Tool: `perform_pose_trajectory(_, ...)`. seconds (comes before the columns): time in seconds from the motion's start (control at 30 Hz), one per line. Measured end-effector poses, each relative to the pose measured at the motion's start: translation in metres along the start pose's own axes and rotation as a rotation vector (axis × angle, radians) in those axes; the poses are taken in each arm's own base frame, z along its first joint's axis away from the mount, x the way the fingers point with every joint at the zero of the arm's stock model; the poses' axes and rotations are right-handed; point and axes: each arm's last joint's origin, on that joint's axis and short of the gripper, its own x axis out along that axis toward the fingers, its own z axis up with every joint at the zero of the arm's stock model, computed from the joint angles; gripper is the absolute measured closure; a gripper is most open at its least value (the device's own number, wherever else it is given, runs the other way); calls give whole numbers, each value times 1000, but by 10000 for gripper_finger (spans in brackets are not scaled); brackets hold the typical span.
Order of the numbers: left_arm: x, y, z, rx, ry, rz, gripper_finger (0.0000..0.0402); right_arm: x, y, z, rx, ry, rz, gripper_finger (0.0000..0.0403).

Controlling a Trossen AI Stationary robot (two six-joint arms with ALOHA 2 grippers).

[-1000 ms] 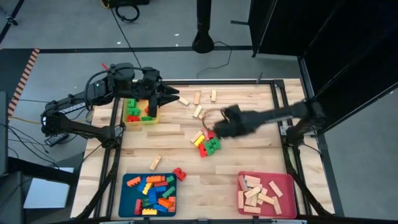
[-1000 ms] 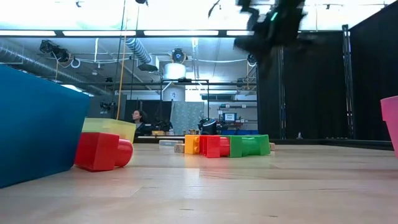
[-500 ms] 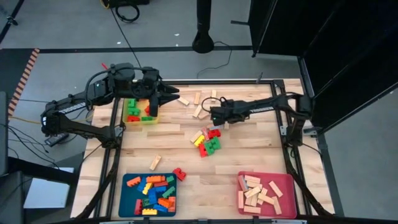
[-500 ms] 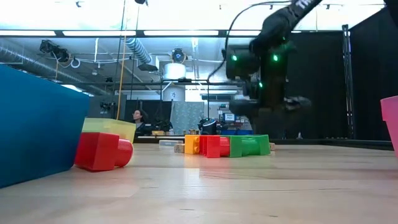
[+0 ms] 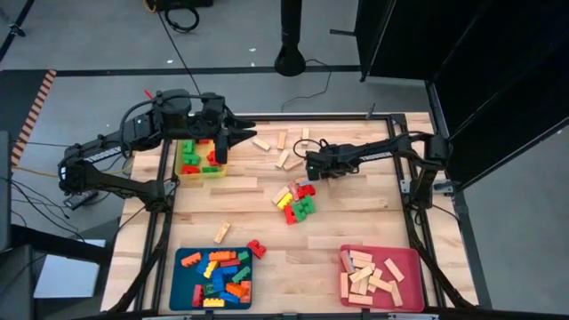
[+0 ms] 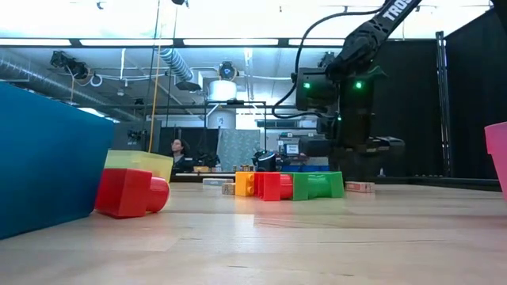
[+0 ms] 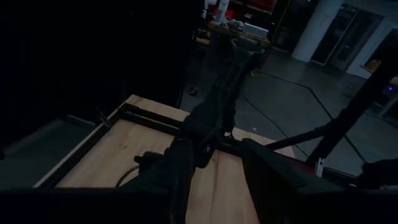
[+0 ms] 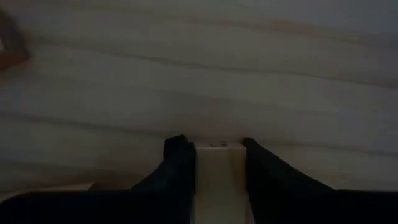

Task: Sort blocks by size
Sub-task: Put the wooden block into the red bin

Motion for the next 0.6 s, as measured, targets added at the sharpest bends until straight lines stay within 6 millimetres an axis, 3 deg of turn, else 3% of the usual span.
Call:
perform_pose_trajectory(0.17, 0, 1, 0, 11, -3, 15, 256, -3, 1, 1, -66, 2, 6, 285)
perform_pose_trajectory(0.27, 0, 1, 0, 33, -6, 29, 256, -19, 3, 4, -135, 41, 21, 285)
perform_pose_trajectory(0.4, 3, 2, -2, 62, 17, 36, 256, -78, 12, 0, -258, 11, 178, 285)
perform_pose_trajectory(0.47, 8, 4, -9, 104, 86, 38, 256, -107, 11, -15, -342, 0, 225, 285)
perform_pose_trajectory(0.6, 30, 13, -28, 141, 242, 57, 256, -155, 1, -75, -428, 88, 347, 285)
